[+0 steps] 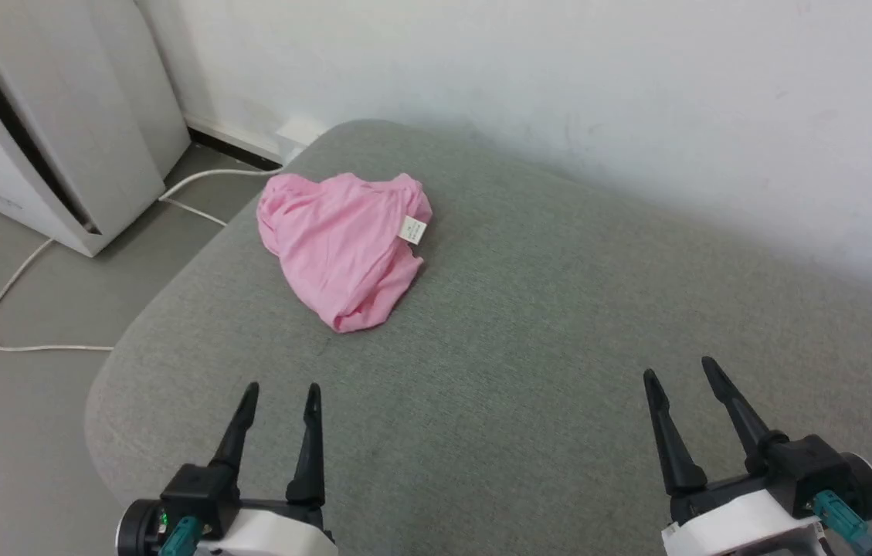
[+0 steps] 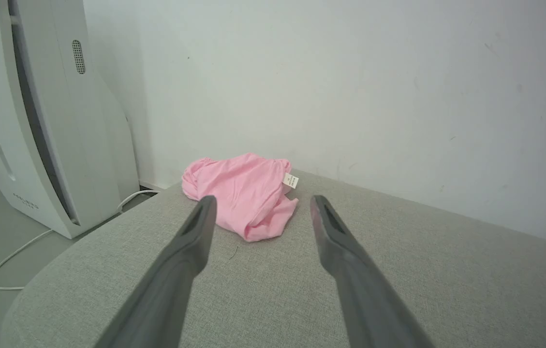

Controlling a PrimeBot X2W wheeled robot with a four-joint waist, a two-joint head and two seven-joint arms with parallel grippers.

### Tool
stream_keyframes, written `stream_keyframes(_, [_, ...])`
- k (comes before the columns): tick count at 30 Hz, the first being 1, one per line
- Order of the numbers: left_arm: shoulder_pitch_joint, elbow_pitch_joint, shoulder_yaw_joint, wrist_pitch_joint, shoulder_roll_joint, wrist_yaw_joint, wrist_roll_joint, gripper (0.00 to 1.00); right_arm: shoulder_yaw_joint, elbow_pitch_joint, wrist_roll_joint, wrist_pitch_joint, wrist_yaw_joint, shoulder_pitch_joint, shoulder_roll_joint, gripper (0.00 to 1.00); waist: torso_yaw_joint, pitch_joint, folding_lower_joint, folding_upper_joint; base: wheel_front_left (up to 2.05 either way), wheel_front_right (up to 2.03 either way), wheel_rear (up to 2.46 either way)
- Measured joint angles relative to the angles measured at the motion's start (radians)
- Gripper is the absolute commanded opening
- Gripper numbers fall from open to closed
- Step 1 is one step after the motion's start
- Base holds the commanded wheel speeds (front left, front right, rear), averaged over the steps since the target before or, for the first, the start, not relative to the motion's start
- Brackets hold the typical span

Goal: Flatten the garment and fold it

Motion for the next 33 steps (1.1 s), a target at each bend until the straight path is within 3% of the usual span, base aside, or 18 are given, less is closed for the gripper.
stream_keyframes(6, [-0.101, 0.075, -0.002, 0.000, 0.005, -0.043, 0.001, 1.00, 0.009, -0.036, -0.059, 0.000, 0.000, -0.014, 0.000, 1.00, -0.035, 0.059, 0.0001, 0.0000, 0.00, 0.00, 0.00])
stream_keyframes(11, [-0.280, 0.201, -0.022, 0.053, 0.060, -0.087, -0.004, 1.00, 0.042, -0.055, -0.144, 0.000, 0.000, -0.041, 0.001, 1.00, -0.065, 0.130, 0.0002, 0.0000, 0.00, 0.00, 0.00])
stream_keyframes(23, [-0.741, 0.513, -0.074, 0.456, 0.285, -0.114, -0.141, 1.00, 0.071, -0.135, -0.176, 0.011, 0.000, -0.114, -0.025, 1.00, -0.163, 0.315, 0.0004, 0.0000, 0.00, 0.00, 0.00])
stream_keyframes(33, [-0.901, 0.679, -0.067, 0.895, 0.450, -0.114, -0.511, 1.00, 0.100, -0.199, -0.177, 0.026, 0.000, -0.150, -0.026, 1.00, -0.274, 0.442, 0.0004, 0.0000, 0.00, 0.00, 0.00])
